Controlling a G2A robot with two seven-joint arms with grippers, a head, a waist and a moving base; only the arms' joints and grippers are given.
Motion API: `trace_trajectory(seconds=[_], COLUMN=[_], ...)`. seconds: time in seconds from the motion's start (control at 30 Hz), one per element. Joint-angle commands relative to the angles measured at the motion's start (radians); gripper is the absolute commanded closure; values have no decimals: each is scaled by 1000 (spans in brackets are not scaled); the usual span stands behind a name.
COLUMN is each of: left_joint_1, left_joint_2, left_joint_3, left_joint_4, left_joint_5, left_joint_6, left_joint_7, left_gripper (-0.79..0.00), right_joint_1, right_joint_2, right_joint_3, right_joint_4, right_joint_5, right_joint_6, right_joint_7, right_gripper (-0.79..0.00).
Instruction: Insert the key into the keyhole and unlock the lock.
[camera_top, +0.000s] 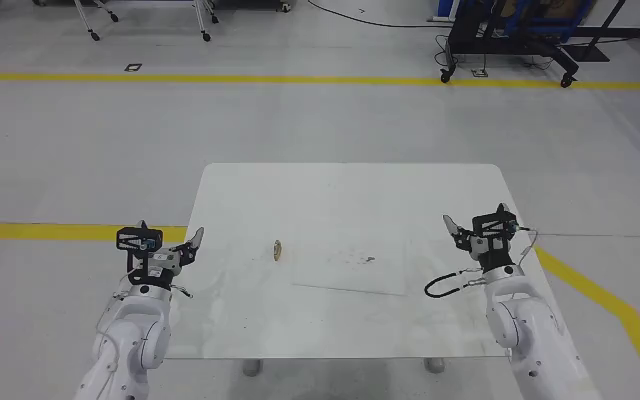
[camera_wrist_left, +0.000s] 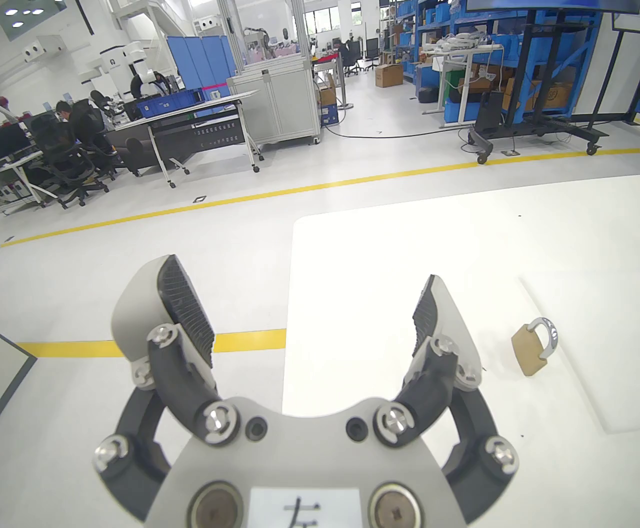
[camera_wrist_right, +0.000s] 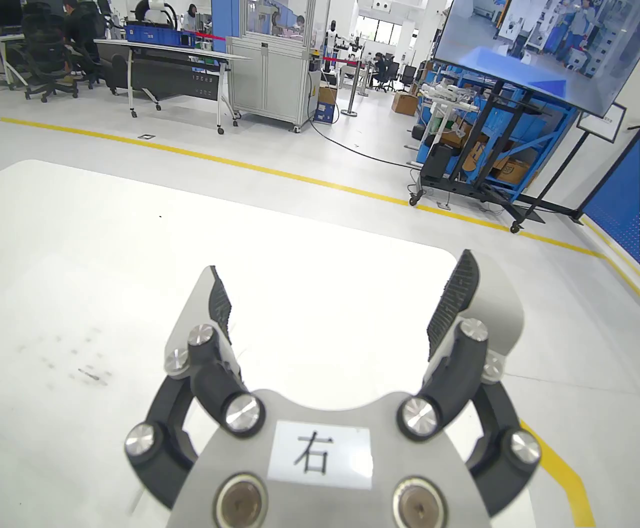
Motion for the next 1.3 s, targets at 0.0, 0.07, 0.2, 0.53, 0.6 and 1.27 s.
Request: trace_trajectory(seconds=[0.0, 0.07, 0.2, 0.53, 0.6, 1.27], left_joint_1=[0, 0, 0, 0, 0, 0], left_joint_2=[0, 0, 0, 0, 0, 0], left_joint_3=[0, 0, 0, 0, 0, 0], left_joint_4=[0, 0, 0, 0, 0, 0], left_joint_5=[0, 0, 0, 0, 0, 0], left_joint_6=[0, 0, 0, 0, 0, 0], left_joint_7=[0, 0, 0, 0, 0, 0], left_gripper=[-785, -785, -785, -785, -785, -785], right_joint_1=[28, 59, 118, 271, 299, 515], right_joint_2=[1, 2, 1, 3, 4, 0], right_joint_3=[-30, -50, -96, -182, -199, -379], right_joint_4=[12, 30, 81, 243, 277, 548], right_joint_5=[-35, -55, -53, 44, 77, 69], right_joint_6=[-66, -109, -207, -537, -609, -899], right_joint_7=[33, 60, 84, 179, 184, 261], right_gripper=[-785, -785, -785, -785, -785, -456])
